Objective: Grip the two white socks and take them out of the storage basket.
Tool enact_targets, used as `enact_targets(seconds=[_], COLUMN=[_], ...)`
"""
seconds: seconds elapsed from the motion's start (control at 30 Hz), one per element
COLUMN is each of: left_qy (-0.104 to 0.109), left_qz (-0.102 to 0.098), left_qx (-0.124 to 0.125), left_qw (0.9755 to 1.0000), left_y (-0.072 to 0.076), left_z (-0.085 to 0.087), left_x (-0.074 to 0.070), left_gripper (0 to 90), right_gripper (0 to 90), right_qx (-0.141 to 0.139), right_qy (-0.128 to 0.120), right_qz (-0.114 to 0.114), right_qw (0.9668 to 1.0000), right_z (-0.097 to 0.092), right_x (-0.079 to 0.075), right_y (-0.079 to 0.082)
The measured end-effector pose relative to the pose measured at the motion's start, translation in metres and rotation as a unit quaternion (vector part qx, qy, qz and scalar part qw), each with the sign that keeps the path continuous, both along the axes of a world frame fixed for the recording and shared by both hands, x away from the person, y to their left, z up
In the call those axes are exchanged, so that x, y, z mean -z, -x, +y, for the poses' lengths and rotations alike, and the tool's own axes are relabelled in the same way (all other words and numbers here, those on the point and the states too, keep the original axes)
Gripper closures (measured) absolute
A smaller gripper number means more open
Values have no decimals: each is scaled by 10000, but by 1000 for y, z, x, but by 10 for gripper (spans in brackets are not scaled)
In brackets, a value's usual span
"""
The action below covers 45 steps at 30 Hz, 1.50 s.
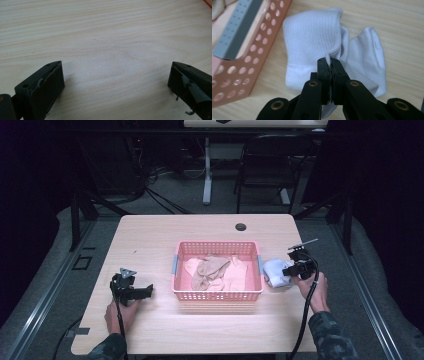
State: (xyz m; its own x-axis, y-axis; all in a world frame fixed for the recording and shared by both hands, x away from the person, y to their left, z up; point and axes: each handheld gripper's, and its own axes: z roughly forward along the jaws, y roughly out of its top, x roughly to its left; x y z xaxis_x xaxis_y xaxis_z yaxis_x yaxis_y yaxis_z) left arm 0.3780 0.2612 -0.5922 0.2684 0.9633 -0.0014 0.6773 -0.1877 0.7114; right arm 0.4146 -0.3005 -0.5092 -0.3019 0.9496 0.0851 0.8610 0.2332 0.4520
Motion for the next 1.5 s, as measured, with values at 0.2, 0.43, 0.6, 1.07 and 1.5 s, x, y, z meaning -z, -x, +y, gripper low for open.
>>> enact_targets(seconds=[0.2, 0.43, 0.6, 1.07, 1.5], left_qy=[-3, -4, -2, -2, -9], left_qz=[-3, -7, -4, 8, -1], left_qx=[2, -1, -6, -4, -5], left_qw=[10000, 10000, 10000, 10000, 10000], left_y=[1, 1, 1, 1, 2], left_z=[0, 0, 0, 0, 0], left_x=[0, 0, 0, 0, 0], left_gripper=[5, 5, 5, 5, 5], right_gripper=[835, 815, 816, 212, 57], right_qx=[6, 112, 110, 10, -210], right_qy=[73, 16, 71, -198, -220], right_qz=[76, 198, 230, -622, -769], right_qw=[9999, 9997, 9996, 9979, 9966], right_z=[-1, -6, -7, -11, -16], right_x=[9, 19, 24, -39, -53], right_y=[-3, -6, -6, 21, 59])
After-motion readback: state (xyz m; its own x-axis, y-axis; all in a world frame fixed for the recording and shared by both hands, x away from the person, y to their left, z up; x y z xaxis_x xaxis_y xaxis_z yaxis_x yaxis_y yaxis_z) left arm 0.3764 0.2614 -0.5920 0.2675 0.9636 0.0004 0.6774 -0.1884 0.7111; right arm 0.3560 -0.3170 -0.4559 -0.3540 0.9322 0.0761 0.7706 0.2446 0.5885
